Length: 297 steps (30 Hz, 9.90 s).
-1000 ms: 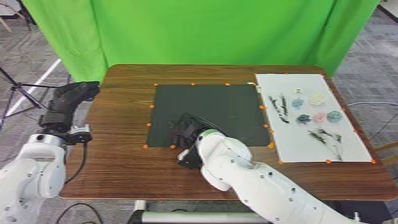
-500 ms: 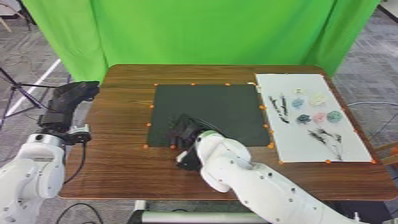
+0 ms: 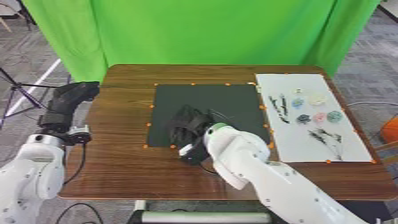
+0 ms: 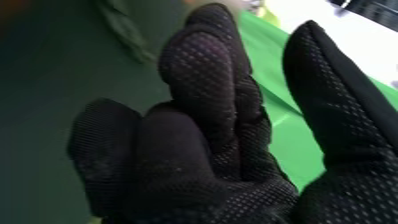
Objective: Arrange flowers
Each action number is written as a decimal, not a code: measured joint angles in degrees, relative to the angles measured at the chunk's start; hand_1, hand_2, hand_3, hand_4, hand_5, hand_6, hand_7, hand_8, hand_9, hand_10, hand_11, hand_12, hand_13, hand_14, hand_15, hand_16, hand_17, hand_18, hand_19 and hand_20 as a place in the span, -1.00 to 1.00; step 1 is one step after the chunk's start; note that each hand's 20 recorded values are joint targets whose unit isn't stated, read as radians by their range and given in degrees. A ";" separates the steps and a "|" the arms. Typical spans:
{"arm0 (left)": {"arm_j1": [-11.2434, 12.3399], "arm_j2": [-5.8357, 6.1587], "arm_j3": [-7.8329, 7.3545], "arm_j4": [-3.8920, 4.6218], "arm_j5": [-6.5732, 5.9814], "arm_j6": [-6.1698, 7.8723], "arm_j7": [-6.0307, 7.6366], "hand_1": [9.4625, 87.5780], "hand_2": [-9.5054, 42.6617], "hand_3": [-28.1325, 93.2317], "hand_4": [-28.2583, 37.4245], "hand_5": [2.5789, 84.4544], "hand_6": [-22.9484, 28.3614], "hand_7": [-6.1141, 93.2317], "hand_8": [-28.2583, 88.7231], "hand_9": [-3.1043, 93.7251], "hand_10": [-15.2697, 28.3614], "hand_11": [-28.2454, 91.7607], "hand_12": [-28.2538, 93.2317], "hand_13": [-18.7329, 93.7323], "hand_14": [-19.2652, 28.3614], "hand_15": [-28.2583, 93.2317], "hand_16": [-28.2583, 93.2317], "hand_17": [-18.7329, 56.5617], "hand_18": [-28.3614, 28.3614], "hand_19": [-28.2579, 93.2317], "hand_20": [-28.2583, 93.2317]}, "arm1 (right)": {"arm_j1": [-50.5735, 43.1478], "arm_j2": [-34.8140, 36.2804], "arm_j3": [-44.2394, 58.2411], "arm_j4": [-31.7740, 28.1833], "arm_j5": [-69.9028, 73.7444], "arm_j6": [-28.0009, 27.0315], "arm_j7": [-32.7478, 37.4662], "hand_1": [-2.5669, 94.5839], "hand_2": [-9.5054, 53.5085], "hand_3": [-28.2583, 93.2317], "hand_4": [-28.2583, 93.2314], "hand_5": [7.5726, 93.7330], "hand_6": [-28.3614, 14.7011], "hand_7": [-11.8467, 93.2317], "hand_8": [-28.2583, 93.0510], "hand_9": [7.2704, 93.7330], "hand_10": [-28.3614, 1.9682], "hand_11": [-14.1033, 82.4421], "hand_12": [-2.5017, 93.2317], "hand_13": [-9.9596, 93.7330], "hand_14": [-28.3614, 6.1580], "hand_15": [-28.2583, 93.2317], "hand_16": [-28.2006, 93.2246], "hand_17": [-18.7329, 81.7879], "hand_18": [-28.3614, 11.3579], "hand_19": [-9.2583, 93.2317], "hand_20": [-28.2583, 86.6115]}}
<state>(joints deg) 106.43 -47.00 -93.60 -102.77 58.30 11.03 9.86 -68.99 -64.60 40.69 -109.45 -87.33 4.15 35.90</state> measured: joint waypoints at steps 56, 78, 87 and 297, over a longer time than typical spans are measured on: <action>7.89 -3.42 -5.02 -2.74 5.92 -4.53 -1.83 -0.43 -0.77 0.46 -0.66 0.15 0.13 -0.51 -0.65 0.06 0.38 -0.11 -0.34 0.01 0.58 -0.16 -0.58 -0.31 0.45 -0.27 -0.28 | -55.34 31.88 48.96 -4.44 -36.86 8.95 3.73 -0.06 -1.00 0.40 -0.84 0.46 0.08 -0.40 -0.60 0.75 -0.05 -0.20 -0.45 0.94 0.38 0.12 0.01 0.53 -0.26 0.81 0.25; 7.27 -3.63 -5.04 -2.77 5.75 -5.40 -2.40 -0.43 -0.76 0.46 -0.66 0.16 0.14 -0.52 -0.65 0.06 0.39 -0.11 -0.34 0.01 0.58 -0.16 -0.59 -0.31 0.44 -0.27 -0.29 | -52.49 31.35 48.54 -4.62 -35.65 10.82 6.32 0.36 -0.98 0.32 -0.68 0.60 0.13 -0.33 -0.13 0.92 0.19 -0.09 -0.32 1.00 0.58 0.29 -0.08 0.70 -0.07 0.88 0.23; 6.70 -3.57 -4.92 -2.77 5.75 -5.56 -2.40 -0.43 -0.76 0.46 -0.65 0.16 0.14 -0.52 -0.65 0.06 0.38 -0.11 -0.34 0.00 0.57 -0.17 -0.58 -0.32 0.44 -0.28 -0.29 | -45.88 33.84 44.66 -11.05 -38.07 12.04 4.98 0.29 -1.00 0.38 -0.68 0.61 0.19 -0.30 -0.16 0.94 0.21 -0.09 -0.31 1.00 0.59 0.32 -0.09 0.69 -0.08 0.92 0.21; 5.98 -2.91 -5.44 -2.96 6.39 -10.88 -4.02 -0.46 -0.81 0.47 -0.64 0.12 0.12 -0.53 -0.64 0.02 0.37 -0.14 -0.33 -0.01 0.56 -0.18 -0.57 -0.35 0.43 -0.31 -0.30 | 15.11 29.85 -9.82 15.56 -29.79 -11.33 6.36 -0.37 -1.00 0.35 -0.72 0.52 -0.01 -0.50 -0.58 0.79 -0.19 -0.39 -0.52 0.99 0.33 0.08 0.04 0.55 -0.25 0.91 0.26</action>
<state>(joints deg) 112.41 -49.90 -99.04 -105.72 64.68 0.16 5.83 -53.88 -34.75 30.87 -93.88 -117.12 -7.18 42.26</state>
